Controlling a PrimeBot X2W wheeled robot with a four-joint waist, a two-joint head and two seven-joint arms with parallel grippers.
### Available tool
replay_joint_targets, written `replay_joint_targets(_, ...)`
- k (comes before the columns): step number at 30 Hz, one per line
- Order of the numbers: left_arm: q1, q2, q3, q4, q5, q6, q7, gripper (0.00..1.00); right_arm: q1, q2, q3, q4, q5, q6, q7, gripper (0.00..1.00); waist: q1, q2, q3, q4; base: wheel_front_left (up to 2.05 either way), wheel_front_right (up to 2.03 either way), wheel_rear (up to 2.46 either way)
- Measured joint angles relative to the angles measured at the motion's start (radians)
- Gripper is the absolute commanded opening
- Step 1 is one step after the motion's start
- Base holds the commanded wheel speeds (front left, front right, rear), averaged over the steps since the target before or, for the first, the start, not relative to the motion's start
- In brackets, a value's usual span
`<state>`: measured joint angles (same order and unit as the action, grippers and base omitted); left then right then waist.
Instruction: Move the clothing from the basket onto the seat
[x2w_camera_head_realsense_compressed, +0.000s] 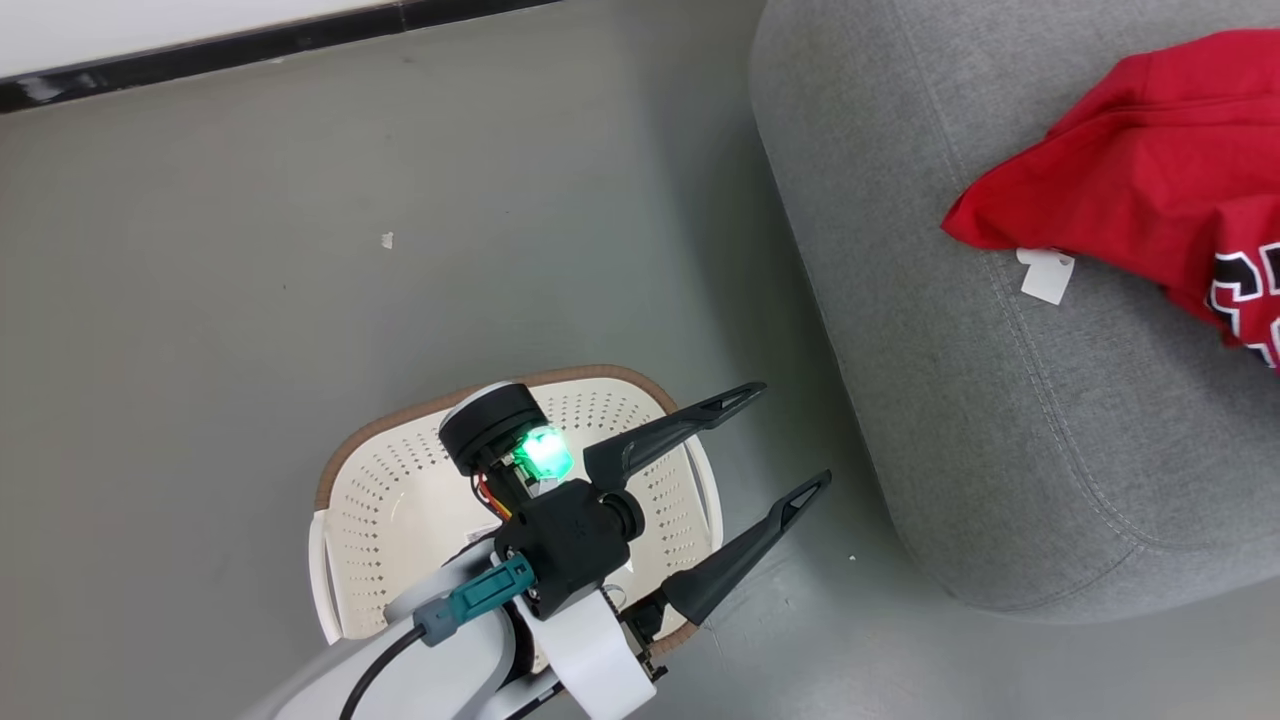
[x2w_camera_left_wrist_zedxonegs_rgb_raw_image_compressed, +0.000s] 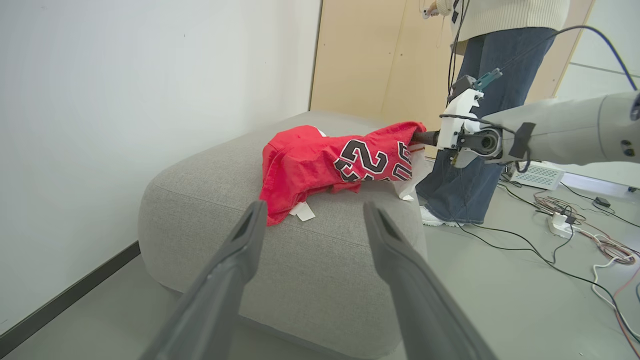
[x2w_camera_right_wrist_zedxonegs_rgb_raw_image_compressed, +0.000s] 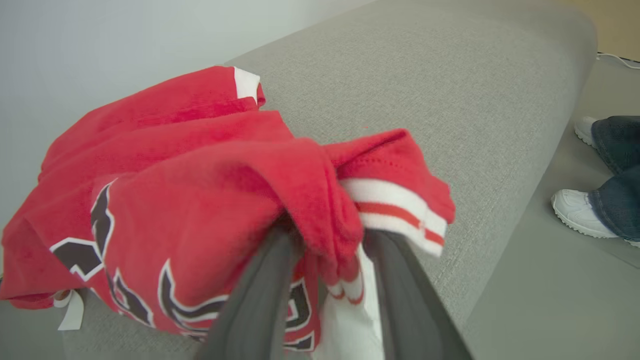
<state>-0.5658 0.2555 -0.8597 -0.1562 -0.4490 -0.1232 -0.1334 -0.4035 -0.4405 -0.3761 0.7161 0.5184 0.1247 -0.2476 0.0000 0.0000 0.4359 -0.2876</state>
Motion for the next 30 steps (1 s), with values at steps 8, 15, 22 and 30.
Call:
replay_joint_targets(8, -0.001, 0.005, 0.007, 0.006, -0.001, 0.000, -0.009, 1.00, 0.071, 0.043, 0.003, -0.030, 0.020, 0.000, 0.000, 1.00, 0.0000, 0.0000, -0.006, -0.021, 0.00, 0.00, 0.00)
replay_joint_targets(15, -0.001, 0.009, 0.014, 0.020, -0.007, 0.000, -0.027, 1.00, 0.160, 0.066, 0.008, -0.140, 0.027, 0.000, 0.000, 1.00, 0.0000, 0.0000, -0.019, -0.043, 0.00, 0.00, 0.00)
replay_joint_targets(22, 0.000, 0.010, 0.026, 0.032, -0.008, -0.003, -0.044, 1.00, 0.281, 0.078, -0.010, -0.239, 0.027, 0.000, 0.000, 1.00, 0.0000, 0.0000, -0.036, -0.069, 0.00, 0.00, 0.00)
replay_joint_targets(30, 0.000, 0.006, 0.043, 0.045, -0.016, -0.002, -0.063, 1.00, 0.353, 0.067, -0.051, -0.387, 0.026, 0.000, -0.002, 1.00, 0.0000, 0.0000, -0.059, -0.097, 0.00, 0.00, 0.00)
